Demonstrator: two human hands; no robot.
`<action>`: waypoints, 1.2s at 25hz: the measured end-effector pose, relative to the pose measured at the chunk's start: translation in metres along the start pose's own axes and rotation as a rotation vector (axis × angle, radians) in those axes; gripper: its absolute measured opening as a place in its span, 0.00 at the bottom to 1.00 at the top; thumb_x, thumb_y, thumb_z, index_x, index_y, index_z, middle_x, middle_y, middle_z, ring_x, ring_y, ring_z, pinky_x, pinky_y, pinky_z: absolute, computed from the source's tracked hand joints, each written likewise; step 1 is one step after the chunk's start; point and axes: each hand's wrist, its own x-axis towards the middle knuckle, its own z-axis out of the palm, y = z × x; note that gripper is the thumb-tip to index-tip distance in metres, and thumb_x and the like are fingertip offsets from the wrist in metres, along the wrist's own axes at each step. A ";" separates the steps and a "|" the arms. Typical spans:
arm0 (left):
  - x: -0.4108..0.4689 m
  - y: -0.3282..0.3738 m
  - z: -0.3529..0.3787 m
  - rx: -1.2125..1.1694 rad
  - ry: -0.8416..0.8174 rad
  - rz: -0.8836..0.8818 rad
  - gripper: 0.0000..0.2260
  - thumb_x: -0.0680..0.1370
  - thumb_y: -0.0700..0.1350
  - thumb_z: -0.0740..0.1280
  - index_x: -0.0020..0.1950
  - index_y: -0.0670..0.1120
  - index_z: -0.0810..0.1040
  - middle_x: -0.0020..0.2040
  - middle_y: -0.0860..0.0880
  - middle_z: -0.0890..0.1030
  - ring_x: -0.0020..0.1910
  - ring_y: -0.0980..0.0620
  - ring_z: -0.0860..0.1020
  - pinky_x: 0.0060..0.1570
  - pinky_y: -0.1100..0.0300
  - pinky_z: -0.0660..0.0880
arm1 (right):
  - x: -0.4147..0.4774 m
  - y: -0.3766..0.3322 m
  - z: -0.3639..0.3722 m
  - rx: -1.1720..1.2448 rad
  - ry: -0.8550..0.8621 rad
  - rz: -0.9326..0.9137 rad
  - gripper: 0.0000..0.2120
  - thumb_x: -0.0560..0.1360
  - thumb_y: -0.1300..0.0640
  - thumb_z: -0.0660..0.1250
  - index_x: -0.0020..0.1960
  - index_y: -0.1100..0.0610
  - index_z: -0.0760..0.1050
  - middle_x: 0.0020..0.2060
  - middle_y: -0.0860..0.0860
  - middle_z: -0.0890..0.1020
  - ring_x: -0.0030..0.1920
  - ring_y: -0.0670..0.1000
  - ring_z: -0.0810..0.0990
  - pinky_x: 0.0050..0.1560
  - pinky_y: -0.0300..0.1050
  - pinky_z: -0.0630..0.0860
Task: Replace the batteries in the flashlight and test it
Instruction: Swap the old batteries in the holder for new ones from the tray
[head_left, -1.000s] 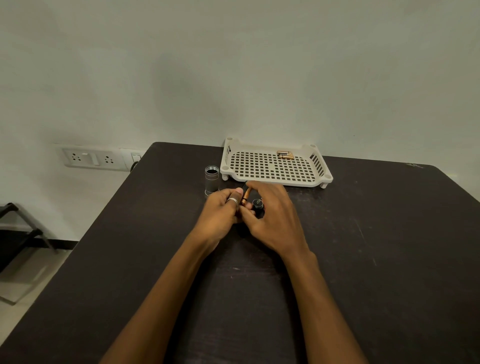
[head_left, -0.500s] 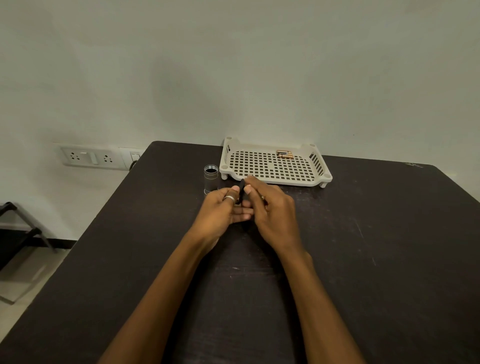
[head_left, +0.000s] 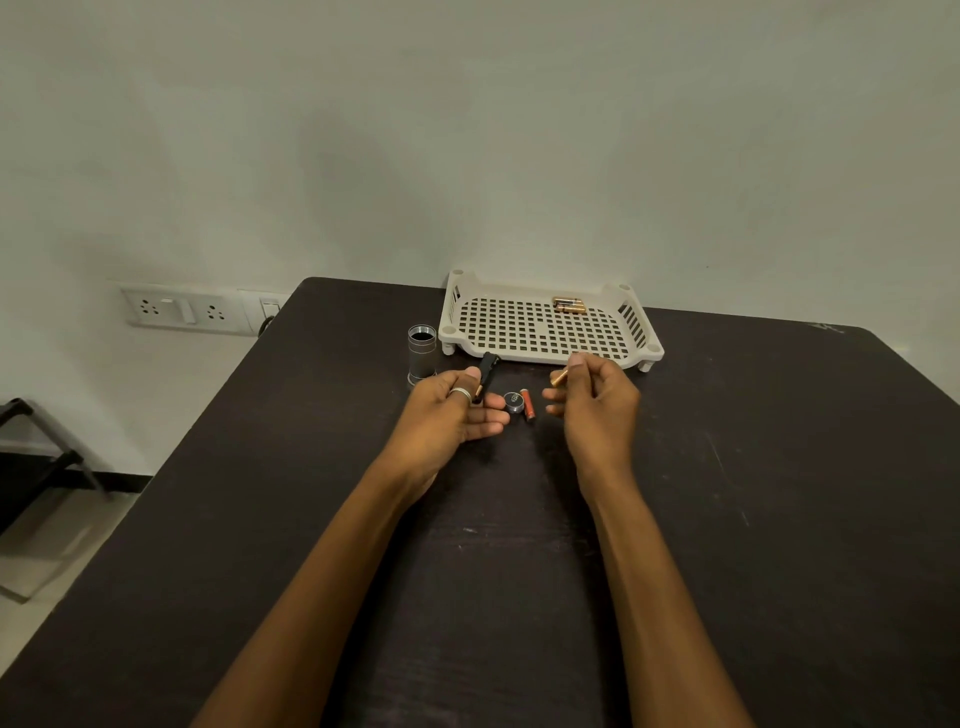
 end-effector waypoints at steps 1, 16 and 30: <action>0.000 0.000 0.000 -0.004 0.000 0.001 0.07 0.85 0.43 0.59 0.55 0.45 0.76 0.37 0.48 0.86 0.38 0.52 0.85 0.37 0.62 0.81 | 0.001 0.002 -0.002 -0.121 0.001 -0.035 0.07 0.83 0.55 0.65 0.54 0.55 0.80 0.41 0.49 0.84 0.39 0.46 0.84 0.37 0.37 0.80; 0.002 -0.002 -0.002 -0.001 -0.006 -0.005 0.08 0.85 0.45 0.58 0.56 0.43 0.75 0.37 0.48 0.86 0.37 0.52 0.85 0.37 0.62 0.81 | -0.003 0.003 -0.001 -0.814 -0.067 -0.259 0.12 0.82 0.54 0.64 0.45 0.55 0.83 0.39 0.50 0.83 0.39 0.47 0.79 0.36 0.39 0.68; -0.001 0.003 -0.004 -0.042 -0.105 -0.007 0.15 0.86 0.47 0.54 0.56 0.45 0.81 0.43 0.43 0.87 0.44 0.49 0.86 0.40 0.59 0.81 | -0.020 -0.005 0.010 -0.246 -0.484 -0.230 0.32 0.69 0.52 0.79 0.70 0.48 0.74 0.64 0.45 0.80 0.63 0.48 0.78 0.65 0.53 0.76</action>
